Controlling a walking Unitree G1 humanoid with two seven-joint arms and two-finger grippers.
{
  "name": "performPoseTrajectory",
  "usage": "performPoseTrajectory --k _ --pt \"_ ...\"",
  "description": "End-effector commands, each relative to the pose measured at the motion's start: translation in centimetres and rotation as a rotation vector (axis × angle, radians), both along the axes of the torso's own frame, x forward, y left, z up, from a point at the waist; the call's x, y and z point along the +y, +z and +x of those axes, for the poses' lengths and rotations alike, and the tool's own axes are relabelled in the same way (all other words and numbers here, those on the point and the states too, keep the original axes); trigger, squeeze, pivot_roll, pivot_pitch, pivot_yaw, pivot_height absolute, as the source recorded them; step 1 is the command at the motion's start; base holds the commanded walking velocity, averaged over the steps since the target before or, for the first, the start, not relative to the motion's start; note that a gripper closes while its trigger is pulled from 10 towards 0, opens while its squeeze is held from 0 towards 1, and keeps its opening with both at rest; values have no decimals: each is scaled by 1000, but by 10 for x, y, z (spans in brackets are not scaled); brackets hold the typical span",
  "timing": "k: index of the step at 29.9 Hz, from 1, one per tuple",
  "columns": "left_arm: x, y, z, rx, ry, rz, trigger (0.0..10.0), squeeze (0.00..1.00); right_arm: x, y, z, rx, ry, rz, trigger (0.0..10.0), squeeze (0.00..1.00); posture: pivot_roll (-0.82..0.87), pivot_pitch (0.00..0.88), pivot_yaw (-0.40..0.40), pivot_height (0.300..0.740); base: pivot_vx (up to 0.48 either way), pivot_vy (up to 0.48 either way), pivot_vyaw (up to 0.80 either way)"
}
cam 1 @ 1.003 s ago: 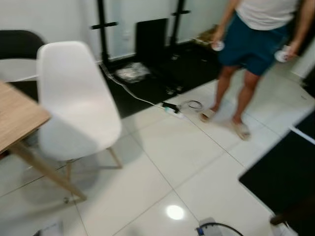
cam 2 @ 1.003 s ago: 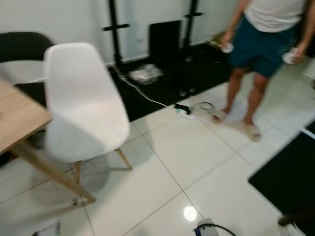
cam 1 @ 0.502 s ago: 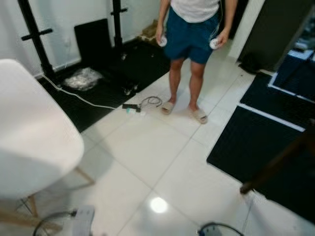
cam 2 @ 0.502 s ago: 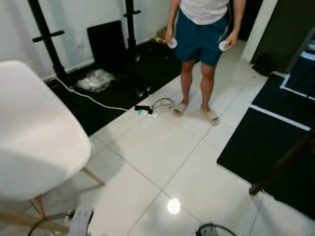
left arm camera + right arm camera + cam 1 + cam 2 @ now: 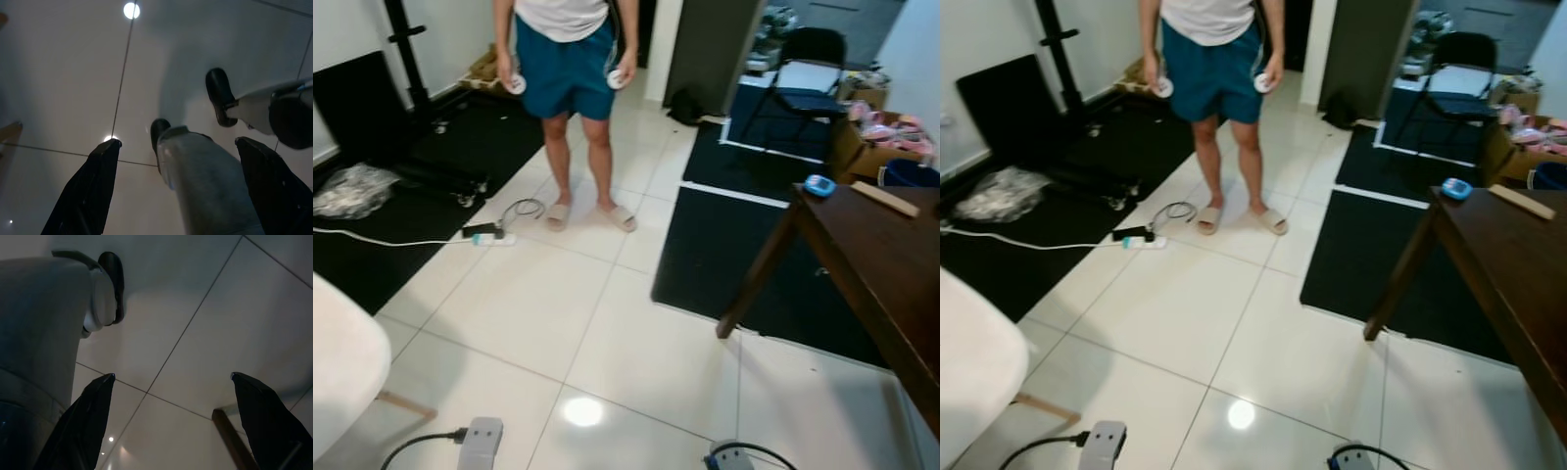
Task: Picking trash to rubbish bin
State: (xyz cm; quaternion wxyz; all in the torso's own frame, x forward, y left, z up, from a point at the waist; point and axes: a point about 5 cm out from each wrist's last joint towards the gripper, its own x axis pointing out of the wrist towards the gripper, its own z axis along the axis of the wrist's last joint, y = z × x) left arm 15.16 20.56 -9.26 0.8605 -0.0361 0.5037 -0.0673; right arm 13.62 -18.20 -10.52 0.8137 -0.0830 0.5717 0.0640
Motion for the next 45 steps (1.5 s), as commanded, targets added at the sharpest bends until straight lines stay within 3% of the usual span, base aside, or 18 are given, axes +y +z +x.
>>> performPoseTrajectory --k 1,27,45 --pt "-1 -1 -3 12 3 -7 10000 0 14 -4 -9 35 16 52 10000 0 116 45 -9 740 0 0 -775" --pt "1 -2 -5 15 27 -14 10000 0 14 -5 -11 43 9 62 10000 0 120 73 -7 740 0 0 -775" --pt "2 -2 -6 22 34 -12 10000 0 16 -1 -1 27 -7 71 10000 0 118 89 -1 740 0 0 -775"
